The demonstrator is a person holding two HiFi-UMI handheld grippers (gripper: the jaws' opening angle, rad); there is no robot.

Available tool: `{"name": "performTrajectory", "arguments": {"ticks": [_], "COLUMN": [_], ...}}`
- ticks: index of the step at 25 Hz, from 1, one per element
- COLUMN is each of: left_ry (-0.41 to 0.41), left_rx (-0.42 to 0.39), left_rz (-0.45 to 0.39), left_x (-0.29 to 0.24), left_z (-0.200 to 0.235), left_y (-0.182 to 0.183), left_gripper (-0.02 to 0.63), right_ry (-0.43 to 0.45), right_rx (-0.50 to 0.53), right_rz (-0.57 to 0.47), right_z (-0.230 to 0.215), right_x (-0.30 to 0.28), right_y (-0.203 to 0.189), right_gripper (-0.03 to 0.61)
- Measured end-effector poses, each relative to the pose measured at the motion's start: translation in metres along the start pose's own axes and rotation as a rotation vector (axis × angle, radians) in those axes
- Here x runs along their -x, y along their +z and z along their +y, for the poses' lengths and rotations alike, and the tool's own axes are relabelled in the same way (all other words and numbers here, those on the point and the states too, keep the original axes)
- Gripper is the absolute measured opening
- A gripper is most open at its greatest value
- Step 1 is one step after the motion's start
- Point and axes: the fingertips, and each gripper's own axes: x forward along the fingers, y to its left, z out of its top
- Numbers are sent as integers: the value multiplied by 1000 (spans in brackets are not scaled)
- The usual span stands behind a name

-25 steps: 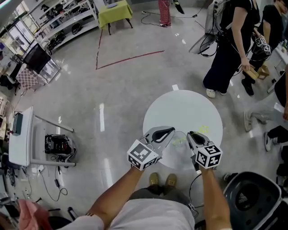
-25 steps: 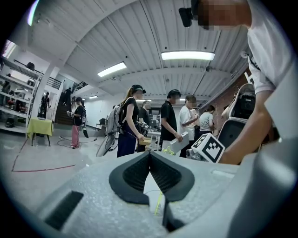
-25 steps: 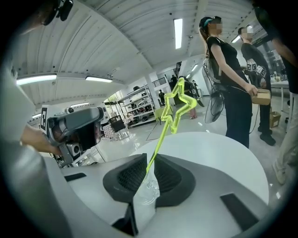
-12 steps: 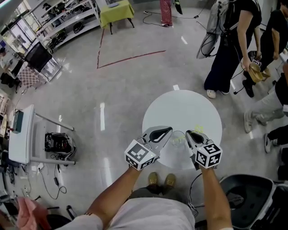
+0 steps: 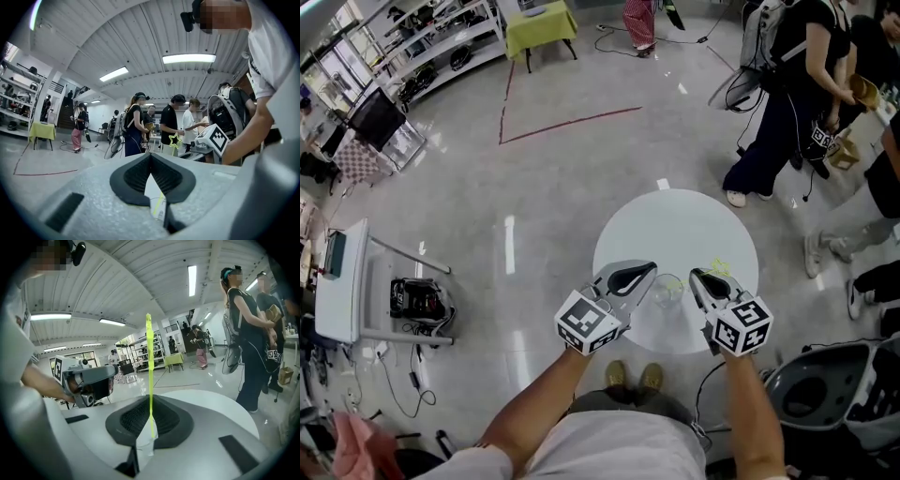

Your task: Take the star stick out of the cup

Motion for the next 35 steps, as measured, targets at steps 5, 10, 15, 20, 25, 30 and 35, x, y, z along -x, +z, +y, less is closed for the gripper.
{"name": "performTrajectory", "arguments": {"ticks": [5, 10, 15, 20, 25, 30, 35], "left_ry": [8, 16, 24, 28, 14, 13, 8], "left_rx": [-7, -26, -46, -67, -98, -117, -132], "left_rz": [-30, -60, -99, -137, -169, -201, -218], "left_x": [4, 3, 8, 12, 17, 30, 35], "left_z": [-5, -5, -11, -15, -25, -29, -37], "left_y": [12, 33, 55, 74, 96, 113, 122], "left_gripper": [15, 15, 15, 15, 15, 15, 15], "right_ry": [29, 58, 70, 82, 90, 86, 80], "right_rx": [28, 58, 98, 117, 132, 150, 164], "right_rz": [-40, -78, -141, -216, -266, -305, -344], "right_z": [12, 19, 29, 40, 55, 70, 78], "right_x": [14, 24, 40, 52, 65, 74, 86], "right_y": [20, 49, 80, 108, 126, 138, 149], "right_gripper": [21, 21, 21, 21, 21, 21, 21]}}
